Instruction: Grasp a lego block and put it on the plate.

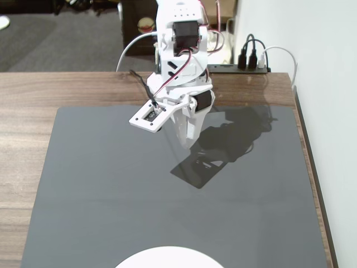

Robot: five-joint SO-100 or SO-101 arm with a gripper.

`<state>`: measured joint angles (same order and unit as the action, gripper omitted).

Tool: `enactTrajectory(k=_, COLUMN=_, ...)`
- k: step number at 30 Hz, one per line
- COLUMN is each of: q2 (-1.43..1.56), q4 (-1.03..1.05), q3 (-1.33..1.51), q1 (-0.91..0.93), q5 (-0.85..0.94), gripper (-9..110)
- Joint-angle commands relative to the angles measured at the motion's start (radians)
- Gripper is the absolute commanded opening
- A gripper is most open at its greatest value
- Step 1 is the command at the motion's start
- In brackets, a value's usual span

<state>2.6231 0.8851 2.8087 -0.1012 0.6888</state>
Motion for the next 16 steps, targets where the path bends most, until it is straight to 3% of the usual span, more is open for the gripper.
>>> enactTrajectory(k=1, q2=0.035, q4=-0.006, q3=-0.002, q1=0.025, q5=-0.066, gripper=1)
enactTrajectory(k=6, q2=0.051, q4=0.000, q3=-0.006, q1=0.060, q5=-0.181, gripper=1)
enactTrajectory(k=16, q2=0.058, q4=0.014, q3=-0.009, q1=0.081, q5=-0.238, gripper=1)
